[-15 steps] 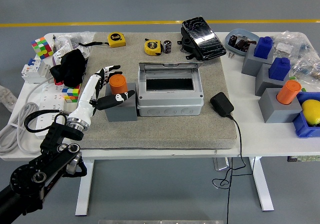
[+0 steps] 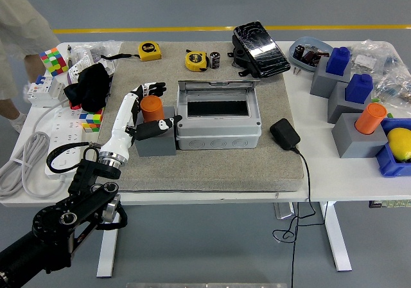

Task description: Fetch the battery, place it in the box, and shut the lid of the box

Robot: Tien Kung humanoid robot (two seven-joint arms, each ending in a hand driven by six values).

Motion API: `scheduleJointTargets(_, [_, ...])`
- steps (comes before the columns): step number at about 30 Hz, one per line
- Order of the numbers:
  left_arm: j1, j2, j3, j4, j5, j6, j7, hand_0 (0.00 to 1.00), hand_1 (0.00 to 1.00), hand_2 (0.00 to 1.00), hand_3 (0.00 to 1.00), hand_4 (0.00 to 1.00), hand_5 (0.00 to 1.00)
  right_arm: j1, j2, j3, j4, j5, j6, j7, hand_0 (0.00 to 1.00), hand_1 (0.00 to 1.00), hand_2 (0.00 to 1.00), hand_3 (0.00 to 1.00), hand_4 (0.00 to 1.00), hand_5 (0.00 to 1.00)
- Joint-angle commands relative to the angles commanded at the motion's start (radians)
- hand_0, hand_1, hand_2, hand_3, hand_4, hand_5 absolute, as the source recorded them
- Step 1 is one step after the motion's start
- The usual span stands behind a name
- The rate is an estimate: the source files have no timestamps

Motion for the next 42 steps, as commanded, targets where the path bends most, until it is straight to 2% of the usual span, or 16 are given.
scheduleJointTargets(1, [-0.007, -0.006, 0.008, 0.011, -0.007, 0.003, -0.009, 0.589, 0.492, 0.462, 0.503, 0.926, 0.002, 0.0, 0.0, -0.001, 0.0, 0.0, 0.0, 0.0, 0.648, 0.7, 0.733, 0.773, 0.998, 0.664])
scheduleJointTargets(7, [-0.047, -0.032, 0.044, 0.071, -0.071, 0.013, -0.045, 0.589, 0.492, 0.462, 0.503, 0.926, 0.002, 0.001, -0.001, -0.007, 0.001, 0.002, 0.0, 0.0, 0.648, 0.7, 0.733, 0.773, 0.998, 0.664])
scheduleJointTargets(8, [-0.056, -0.035, 0.054, 0.084, -0.083, 0.011, -0.047, 0.525, 0.415, 0.397, 0.448, 0.888, 0.002, 0.002, -0.001, -0.009, 0.001, 0.002, 0.0, 0.0, 0.647, 0.7, 0.733, 0.773, 0.998, 0.663])
scheduleJointTargets(18, [-0.083, -0.042, 0.077, 0.122, -0.135, 0.002, -0.068, 0.487, 0.388, 0.38, 0.432, 0.88, 0.002, 0.003, -0.003, -0.016, 0.001, 0.004, -0.001, -0.001, 0.648, 0.7, 0.733, 0.774, 0.998, 0.662])
scheduleJointTargets(19, [-0.084, -0.041, 0.078, 0.123, -0.137, 0.001, -0.071, 0.236, 0.237, 0.243, 0.291, 0.711, 0.002, 0.003, -0.004, -0.018, 0.001, 0.005, -0.001, -0.001, 0.648, 0.7, 0.733, 0.774, 0.998, 0.661])
scheduleJointTargets(25, [-0.087, -0.039, 0.085, 0.13, -0.133, -0.003, -0.077, 0.236, 0.237, 0.243, 0.291, 0.711, 0.002, 0.004, -0.004, -0.022, 0.002, 0.004, -0.001, 0.0, 0.648, 0.7, 0.733, 0.774, 0.998, 0.661])
scheduleJointTargets(26, [-0.087, -0.039, 0.086, 0.131, -0.133, -0.004, -0.076, 0.221, 0.134, 0.151, 0.211, 0.562, 0.002, 0.005, -0.004, -0.022, 0.002, 0.004, -0.001, 0.0, 0.648, 0.7, 0.733, 0.773, 0.998, 0.662])
scheduleJointTargets(37, [-0.094, -0.031, 0.078, 0.11, -0.096, -0.006, -0.084, 0.208, 0.106, 0.13, 0.193, 0.545, 0.002, 0.005, -0.006, -0.026, 0.001, 0.005, -0.006, 0.006, 0.648, 0.7, 0.733, 0.773, 0.998, 0.661])
scheduleJointTargets(42, [-0.101, -0.022, 0.059, 0.062, -0.025, -0.001, -0.078, 0.205, 0.103, 0.131, 0.194, 0.555, 0.002, 0.003, -0.006, -0.022, 0.001, 0.005, -0.008, 0.01, 0.648, 0.698, 0.73, 0.773, 0.998, 0.662])
